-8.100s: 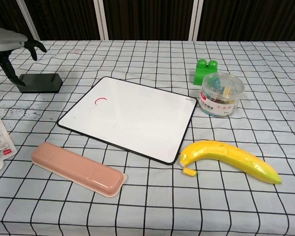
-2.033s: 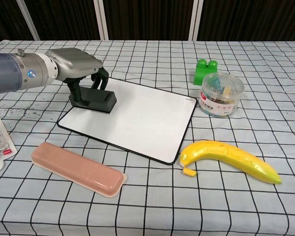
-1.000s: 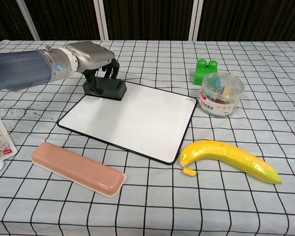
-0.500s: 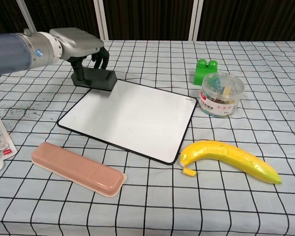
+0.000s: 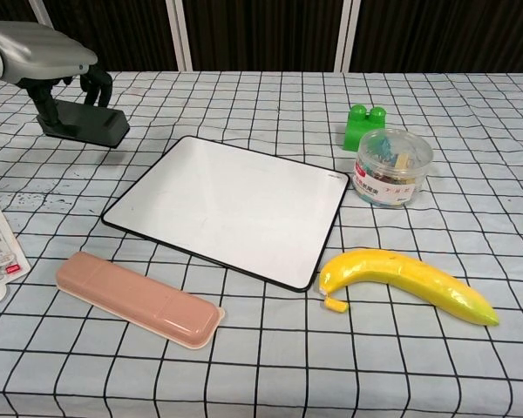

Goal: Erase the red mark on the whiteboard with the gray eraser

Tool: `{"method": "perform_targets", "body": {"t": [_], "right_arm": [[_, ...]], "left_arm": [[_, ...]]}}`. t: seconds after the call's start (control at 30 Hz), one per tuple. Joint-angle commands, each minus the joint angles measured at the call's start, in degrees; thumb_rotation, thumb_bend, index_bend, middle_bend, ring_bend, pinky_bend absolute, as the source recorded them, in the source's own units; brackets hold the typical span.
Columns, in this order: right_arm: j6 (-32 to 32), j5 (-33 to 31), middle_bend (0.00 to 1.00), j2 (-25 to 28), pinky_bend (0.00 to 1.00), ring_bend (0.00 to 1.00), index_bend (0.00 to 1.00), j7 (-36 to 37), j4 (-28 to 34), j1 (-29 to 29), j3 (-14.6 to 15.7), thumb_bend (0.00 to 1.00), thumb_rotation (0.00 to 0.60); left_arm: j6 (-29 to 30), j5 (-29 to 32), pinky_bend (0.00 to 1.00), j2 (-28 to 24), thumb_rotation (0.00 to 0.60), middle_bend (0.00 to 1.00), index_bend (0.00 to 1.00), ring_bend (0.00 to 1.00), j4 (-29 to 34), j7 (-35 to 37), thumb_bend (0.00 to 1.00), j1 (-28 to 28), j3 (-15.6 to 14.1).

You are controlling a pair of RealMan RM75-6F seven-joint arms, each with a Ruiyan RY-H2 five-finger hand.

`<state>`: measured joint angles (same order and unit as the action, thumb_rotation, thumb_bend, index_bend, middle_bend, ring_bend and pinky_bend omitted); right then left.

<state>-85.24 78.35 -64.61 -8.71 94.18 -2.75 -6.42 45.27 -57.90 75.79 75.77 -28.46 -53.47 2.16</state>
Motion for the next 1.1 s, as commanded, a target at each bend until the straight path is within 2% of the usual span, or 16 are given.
{"method": "perform_targets", "body": {"t": [0.03, 0.37, 0.67, 0.73, 0.8, 0.9, 1.03, 1.1], "right_arm": [[0.00, -0.06, 0.08, -0.02, 0.18, 0.17, 0.00, -0.03, 0.01, 0.03, 0.00, 0.03, 0.600], [-0.02, -0.29, 0.08, -0.10, 0.18, 0.17, 0.00, -0.37, 0.07, 0.04, -0.08, 0.03, 0.600], [0.17, -0.37, 0.08, -0.07, 0.18, 0.17, 0.00, -0.17, -0.04, -0.07, -0.17, 0.03, 0.600], [0.07, -0.37, 0.08, -0.06, 0.18, 0.17, 0.00, -0.15, -0.04, -0.03, -0.20, 0.03, 0.600], [0.00, -0.42, 0.08, -0.03, 0.18, 0.17, 0.00, -0.06, -0.02, 0.03, -0.21, 0.03, 0.600], [-0.02, -0.47, 0.08, 0.01, 0.18, 0.17, 0.00, 0.05, -0.02, 0.05, -0.25, 0.03, 0.600], [0.12, -0.38, 0.08, -0.01, 0.18, 0.17, 0.00, 0.00, 0.01, -0.04, -0.22, 0.03, 0.600], [0.20, -0.36, 0.08, -0.03, 0.18, 0.17, 0.00, -0.04, 0.04, -0.09, -0.20, 0.03, 0.600]], "left_arm": [[-0.80, -3.68, 0.33, 0.82, 0.600, 0.50, 0.47, 0.28, -3.79, 5.20, 0.28, 2.19, -1.34], [-1.88, -13.51, 0.33, 4.99, 0.600, 0.48, 0.46, 0.27, -13.33, 15.92, 0.28, 3.85, -3.41], [-2.53, -15.81, 0.32, 7.42, 0.600, 0.44, 0.41, 0.23, -17.00, 17.21, 0.26, 3.95, -3.48], [-2.70, -15.68, 0.31, 7.97, 0.600, 0.41, 0.39, 0.19, -17.36, 16.94, 0.25, 4.00, -3.28], [-3.09, -15.36, 0.28, 8.35, 0.600, 0.33, 0.33, 0.14, -17.59, 16.40, 0.23, 4.05, -3.13], [-3.36, -14.60, 0.24, 8.37, 0.600, 0.19, 0.17, 0.04, -17.71, 14.79, 0.18, 4.10, -2.84], [-4.12, -12.81, 0.22, 7.25, 0.600, 0.09, 0.01, 0.00, -16.07, 12.39, 0.12, 4.22, -2.28], [-4.90, -11.86, 0.21, 6.47, 0.600, 0.08, 0.00, 0.00, -15.02, 10.96, 0.11, 4.26, -2.32]]}}
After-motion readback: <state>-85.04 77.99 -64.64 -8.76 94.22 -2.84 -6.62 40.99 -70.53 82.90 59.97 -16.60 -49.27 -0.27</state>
